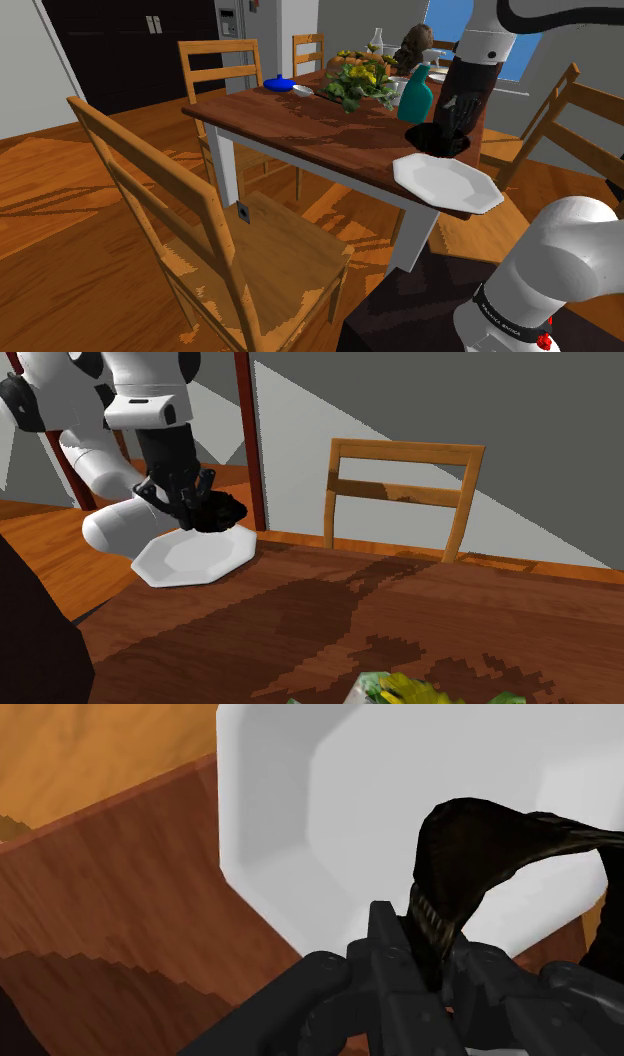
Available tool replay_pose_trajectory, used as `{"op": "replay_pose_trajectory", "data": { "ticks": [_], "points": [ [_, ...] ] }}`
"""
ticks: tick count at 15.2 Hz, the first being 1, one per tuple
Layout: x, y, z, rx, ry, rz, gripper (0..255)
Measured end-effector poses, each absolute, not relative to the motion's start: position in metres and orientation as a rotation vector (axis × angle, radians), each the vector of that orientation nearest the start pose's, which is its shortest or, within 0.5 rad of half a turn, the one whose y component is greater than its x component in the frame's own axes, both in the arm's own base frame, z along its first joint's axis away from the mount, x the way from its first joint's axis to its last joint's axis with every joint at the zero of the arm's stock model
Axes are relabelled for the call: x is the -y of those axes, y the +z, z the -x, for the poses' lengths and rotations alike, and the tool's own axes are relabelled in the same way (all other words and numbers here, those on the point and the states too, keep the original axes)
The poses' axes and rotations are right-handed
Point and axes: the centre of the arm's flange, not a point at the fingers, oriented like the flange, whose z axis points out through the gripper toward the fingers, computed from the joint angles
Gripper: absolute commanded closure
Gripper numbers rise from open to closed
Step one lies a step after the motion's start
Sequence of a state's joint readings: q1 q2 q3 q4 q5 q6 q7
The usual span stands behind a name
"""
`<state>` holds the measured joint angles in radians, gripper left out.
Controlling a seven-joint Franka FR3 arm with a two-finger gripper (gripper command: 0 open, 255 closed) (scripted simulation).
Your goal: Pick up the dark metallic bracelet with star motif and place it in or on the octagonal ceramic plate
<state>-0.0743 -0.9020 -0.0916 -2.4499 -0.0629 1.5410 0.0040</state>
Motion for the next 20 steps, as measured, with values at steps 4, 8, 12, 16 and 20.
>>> {"op": "replay_pose_trajectory", "data": {
  "ticks": [4,8,12,16,20],
  "points": [
    [0.075,0.57,-0.23,-0.213,0.013,3.124,255],
    [0.075,0.549,-0.227,-0.213,0.015,3.124,255],
    [0.076,0.527,-0.226,-0.213,0.014,3.124,255],
    [0.075,0.511,-0.226,-0.212,0.014,3.124,255],
    [0.075,0.509,-0.227,-0.213,0.014,3.124,255]
  ]
}}
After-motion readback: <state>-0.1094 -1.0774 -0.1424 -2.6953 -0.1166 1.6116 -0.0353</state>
